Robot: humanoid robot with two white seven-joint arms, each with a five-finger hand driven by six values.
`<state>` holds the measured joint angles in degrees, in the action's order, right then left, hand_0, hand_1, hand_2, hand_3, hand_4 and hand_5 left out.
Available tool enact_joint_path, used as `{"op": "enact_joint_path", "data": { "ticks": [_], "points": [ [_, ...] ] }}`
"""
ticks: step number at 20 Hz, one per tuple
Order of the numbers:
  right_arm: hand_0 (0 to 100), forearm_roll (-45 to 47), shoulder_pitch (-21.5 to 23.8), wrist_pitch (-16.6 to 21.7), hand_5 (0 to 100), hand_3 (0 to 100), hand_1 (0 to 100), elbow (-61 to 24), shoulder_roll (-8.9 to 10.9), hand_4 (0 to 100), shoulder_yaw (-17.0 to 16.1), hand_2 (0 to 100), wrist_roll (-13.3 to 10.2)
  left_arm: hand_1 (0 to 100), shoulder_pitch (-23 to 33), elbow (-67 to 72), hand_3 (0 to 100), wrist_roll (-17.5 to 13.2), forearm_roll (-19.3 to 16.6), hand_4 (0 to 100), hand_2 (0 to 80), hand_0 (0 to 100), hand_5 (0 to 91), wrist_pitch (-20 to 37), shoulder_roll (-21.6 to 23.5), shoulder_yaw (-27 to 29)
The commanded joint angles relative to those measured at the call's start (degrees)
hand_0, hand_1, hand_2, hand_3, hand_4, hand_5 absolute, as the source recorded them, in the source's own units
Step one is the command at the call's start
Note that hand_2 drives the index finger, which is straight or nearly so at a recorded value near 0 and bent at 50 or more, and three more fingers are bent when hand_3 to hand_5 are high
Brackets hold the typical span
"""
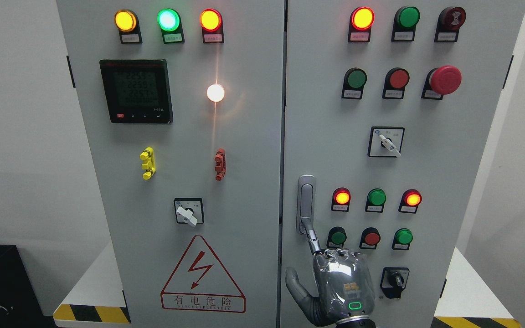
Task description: Release door handle
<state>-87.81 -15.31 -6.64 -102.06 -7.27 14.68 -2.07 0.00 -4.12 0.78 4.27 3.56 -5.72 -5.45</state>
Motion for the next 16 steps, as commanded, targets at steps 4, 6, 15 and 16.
{"op": "enact_joint_path", "data": {
  "ticks": [4,6,15,16],
  "points": [
    [49,0.10,0.19,-0.04,100,100,25,0.28,-0.02,97,-0.09,5,0.05,56,0.97,-0.01,0,0.01,0.04,0,0.0,12,0.0,0.05,0.00,0.00],
    [49,0.10,0.28,-0.04,100,100,25,0.19,-0.02,97,-0.09,5,0.05,56,0.97,0.08,0,0.01,-0.05,0,0.0,12,0.0,0.05,0.00,0.00],
    [50,0.18,0.63,-0.04,100,100,26,0.19,-0.02,97,0.08,6,0.05,56,0.97,0.08,0,0.01,-0.05,0,0.0,12,0.0,0.05,0.00,0.00],
    [50,0.18,0.63,-0.04,100,100,26,0.19,-0.11,97,0.08,6,0.05,56,0.97,-0.01,0,0.01,-0.05,0,0.0,12,0.0,0.05,0.00,0.00]
  ]
}}
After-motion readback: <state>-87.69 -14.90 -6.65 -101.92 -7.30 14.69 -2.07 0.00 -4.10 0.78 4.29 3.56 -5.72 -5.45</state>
